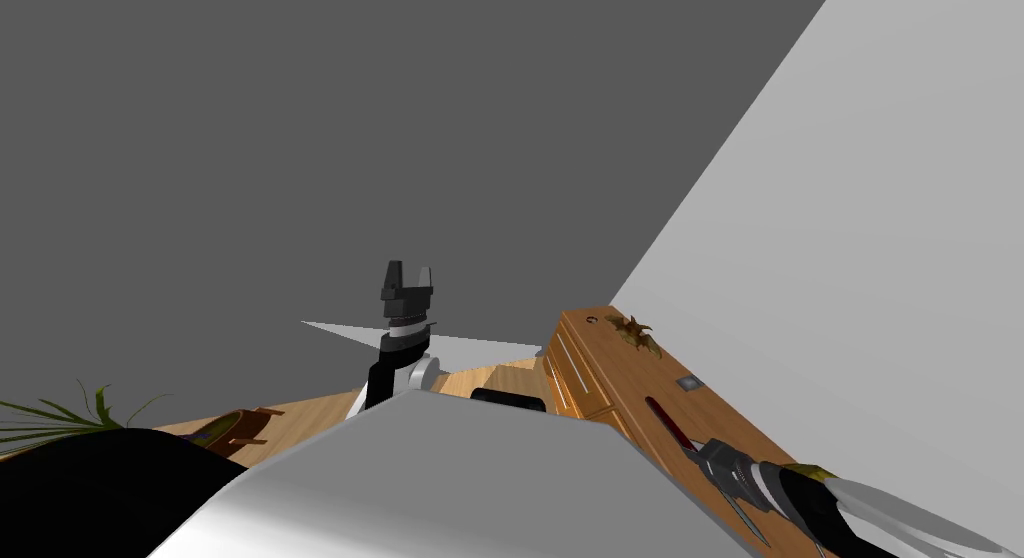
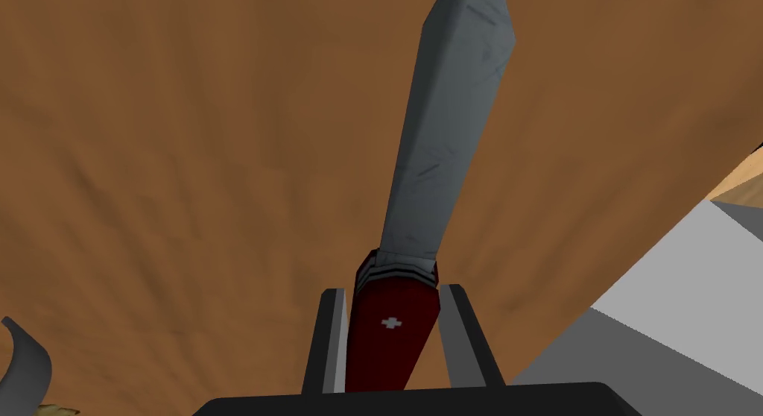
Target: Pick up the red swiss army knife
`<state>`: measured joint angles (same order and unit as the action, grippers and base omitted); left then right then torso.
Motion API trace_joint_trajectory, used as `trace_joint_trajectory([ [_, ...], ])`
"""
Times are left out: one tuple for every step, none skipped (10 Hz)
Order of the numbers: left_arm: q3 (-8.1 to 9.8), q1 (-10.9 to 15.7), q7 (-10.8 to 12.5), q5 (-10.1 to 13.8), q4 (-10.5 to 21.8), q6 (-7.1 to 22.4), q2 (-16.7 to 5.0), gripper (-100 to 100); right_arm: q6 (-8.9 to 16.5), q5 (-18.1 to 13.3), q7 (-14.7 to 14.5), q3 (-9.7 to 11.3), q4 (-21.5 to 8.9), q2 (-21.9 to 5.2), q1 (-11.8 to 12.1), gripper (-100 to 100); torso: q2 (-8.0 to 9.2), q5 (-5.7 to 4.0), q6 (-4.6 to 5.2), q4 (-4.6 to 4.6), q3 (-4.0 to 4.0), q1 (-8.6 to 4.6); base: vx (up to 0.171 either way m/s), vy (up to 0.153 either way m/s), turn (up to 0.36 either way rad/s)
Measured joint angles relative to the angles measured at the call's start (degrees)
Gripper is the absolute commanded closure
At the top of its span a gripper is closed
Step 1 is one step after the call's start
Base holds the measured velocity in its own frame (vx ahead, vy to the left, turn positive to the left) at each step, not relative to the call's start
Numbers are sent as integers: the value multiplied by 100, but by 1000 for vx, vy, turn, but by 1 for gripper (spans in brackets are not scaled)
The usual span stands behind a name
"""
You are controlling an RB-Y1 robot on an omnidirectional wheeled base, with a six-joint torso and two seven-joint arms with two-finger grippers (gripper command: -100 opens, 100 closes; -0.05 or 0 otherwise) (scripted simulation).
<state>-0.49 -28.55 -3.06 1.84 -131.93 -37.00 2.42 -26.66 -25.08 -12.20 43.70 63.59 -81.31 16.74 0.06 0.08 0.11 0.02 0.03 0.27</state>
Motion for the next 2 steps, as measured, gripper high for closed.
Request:
trace_joint_trajectory([
  [0, 0, 0, 0, 0, 0, 0, 0, -1, 18, 38, 8, 109, -119, 17, 100, 1, 0, -1, 1, 1, 0, -9, 10, -12],
  [0, 0, 0, 0, 0, 0, 0, 0, 0, 20, 48, 10, 124, -132, 20, 0, -3, -3, -3, 0, -1, -6, 0, 0, 0],
])
